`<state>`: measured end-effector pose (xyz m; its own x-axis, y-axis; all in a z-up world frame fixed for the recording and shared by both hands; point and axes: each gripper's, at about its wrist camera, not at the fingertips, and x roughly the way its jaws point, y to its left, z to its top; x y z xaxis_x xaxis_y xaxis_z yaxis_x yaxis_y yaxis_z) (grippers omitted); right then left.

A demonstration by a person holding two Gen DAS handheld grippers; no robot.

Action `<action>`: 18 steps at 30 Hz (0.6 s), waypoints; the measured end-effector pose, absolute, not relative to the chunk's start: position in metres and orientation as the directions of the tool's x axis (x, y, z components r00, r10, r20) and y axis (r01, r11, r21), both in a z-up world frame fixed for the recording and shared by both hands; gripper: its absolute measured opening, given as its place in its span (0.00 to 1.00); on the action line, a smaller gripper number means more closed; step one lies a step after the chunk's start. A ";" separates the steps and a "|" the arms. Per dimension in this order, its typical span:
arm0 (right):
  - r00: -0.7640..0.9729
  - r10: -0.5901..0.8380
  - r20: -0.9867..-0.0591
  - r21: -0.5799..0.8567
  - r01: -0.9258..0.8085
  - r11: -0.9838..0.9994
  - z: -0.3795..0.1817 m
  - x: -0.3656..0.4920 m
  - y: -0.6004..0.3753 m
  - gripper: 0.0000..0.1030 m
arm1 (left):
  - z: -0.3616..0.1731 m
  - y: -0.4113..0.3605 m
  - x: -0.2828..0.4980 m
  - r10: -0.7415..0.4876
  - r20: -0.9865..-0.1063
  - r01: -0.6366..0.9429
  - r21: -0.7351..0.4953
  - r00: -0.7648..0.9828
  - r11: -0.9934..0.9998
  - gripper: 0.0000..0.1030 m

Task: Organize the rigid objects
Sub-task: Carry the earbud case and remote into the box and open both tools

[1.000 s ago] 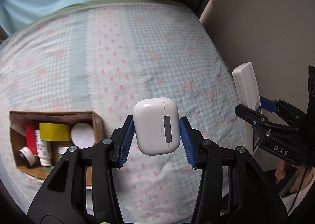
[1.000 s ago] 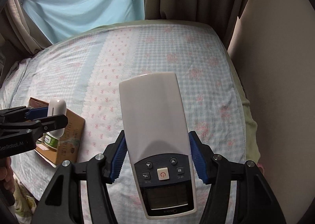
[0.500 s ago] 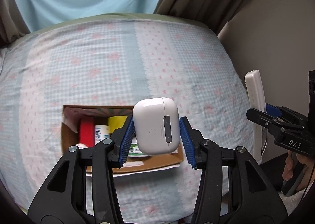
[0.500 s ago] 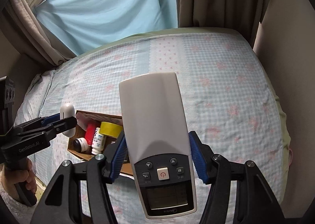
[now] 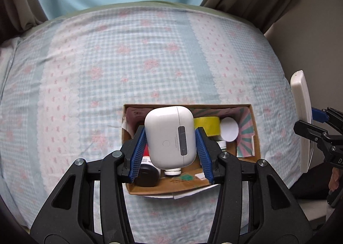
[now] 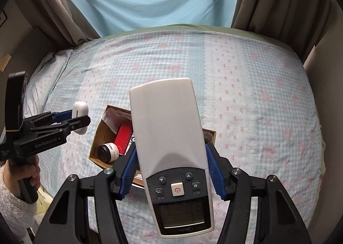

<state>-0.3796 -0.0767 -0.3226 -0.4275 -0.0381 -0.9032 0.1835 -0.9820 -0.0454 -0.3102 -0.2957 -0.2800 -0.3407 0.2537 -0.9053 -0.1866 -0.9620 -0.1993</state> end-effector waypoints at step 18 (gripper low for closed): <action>-0.281 0.152 -0.947 -0.291 0.563 -0.773 -0.475 -0.385 -0.147 0.55 | -0.404 -0.281 -0.361 0.199 -0.959 -0.246 -0.147 -0.203 -0.958 0.41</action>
